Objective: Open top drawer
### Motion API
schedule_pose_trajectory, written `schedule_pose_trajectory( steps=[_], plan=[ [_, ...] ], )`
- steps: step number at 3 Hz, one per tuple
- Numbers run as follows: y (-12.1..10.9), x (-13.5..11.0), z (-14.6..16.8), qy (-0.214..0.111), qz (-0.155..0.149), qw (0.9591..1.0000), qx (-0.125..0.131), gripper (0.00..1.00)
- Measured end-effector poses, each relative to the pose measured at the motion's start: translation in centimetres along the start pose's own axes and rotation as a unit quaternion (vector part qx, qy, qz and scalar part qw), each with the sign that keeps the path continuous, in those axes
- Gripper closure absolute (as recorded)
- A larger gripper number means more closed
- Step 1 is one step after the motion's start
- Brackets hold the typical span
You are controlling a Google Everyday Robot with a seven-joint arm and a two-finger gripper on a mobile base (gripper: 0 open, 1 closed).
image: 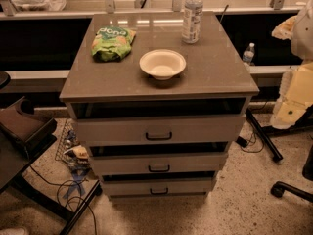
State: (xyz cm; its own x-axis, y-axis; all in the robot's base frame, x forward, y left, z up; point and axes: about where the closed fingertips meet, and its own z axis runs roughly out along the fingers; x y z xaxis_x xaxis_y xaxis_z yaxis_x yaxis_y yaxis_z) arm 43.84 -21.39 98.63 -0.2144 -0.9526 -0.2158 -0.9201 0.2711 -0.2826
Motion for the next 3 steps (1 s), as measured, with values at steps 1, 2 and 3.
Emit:
schedule_pose_trajectory(
  steps=[1, 2, 3],
  plan=[
    [0.0, 0.0, 0.0, 0.0, 0.0, 1.0, 0.0, 0.0],
    [-0.6, 0.3, 1.3, 0.003, -0.003, 0.9999, 0.01, 0.0],
    [-1.8, 1.2, 4.2, -0.004, -0.015, 0.9994, 0.031, 0.0]
  ],
)
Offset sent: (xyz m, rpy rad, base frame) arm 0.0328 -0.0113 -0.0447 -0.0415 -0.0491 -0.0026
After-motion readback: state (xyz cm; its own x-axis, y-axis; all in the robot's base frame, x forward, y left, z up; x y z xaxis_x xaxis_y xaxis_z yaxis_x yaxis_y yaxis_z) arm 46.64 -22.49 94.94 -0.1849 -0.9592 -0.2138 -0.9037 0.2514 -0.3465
